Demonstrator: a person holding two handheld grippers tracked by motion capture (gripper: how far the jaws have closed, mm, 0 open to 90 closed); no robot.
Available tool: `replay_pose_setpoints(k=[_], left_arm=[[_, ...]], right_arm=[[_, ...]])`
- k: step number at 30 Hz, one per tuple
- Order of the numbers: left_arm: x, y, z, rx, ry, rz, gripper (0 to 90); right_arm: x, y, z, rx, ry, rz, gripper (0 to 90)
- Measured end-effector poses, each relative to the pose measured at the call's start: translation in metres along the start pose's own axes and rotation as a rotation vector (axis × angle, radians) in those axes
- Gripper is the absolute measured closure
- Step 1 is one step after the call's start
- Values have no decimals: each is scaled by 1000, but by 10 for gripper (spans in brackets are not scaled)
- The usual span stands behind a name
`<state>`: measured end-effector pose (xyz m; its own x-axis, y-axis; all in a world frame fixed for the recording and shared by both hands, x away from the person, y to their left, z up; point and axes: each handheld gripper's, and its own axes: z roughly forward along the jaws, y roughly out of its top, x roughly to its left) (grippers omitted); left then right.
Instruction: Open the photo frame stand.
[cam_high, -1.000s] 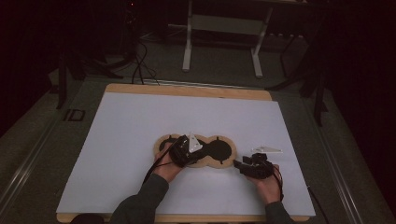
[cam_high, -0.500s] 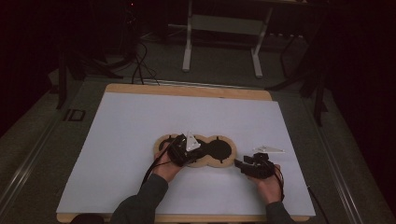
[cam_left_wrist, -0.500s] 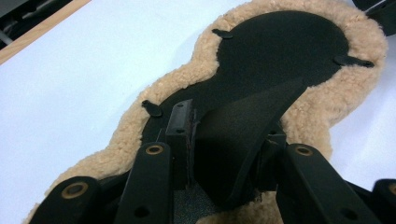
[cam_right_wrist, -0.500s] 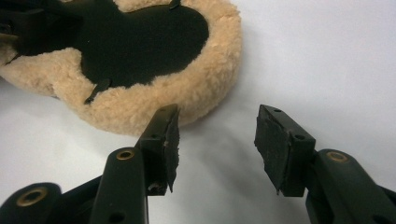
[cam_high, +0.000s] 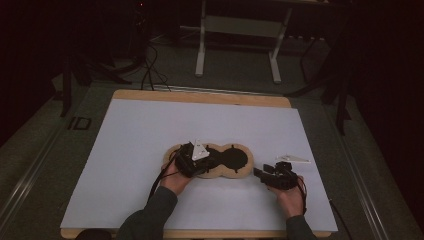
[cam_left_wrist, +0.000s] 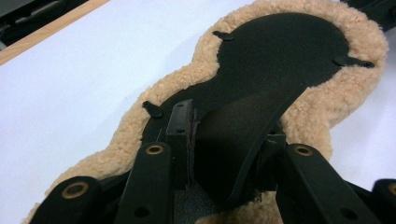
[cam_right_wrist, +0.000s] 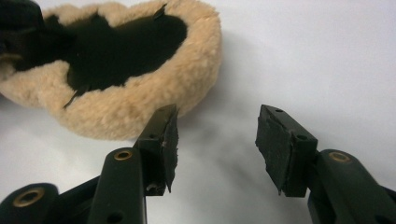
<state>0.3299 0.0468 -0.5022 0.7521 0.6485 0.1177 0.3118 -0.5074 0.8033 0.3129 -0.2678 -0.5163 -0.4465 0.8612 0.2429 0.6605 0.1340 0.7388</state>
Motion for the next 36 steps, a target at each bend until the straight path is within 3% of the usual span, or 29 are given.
replay_pose_setpoints(k=[10,18,29,36], left_arm=[[4,-2,-4,-27,-17,-32,673],[5,-6,-7,-56,-15,-47,672],[8,-10,-14,-117,-12,-83,673],[12,-14,-19,-161,-13,-114,674]], right_arm=[[7,18,-12,-43,32,-17,466],[14,31,-9,-31,74,1,397],[22,46,1,1,113,55,321],[24,54,5,6,190,130,313]])
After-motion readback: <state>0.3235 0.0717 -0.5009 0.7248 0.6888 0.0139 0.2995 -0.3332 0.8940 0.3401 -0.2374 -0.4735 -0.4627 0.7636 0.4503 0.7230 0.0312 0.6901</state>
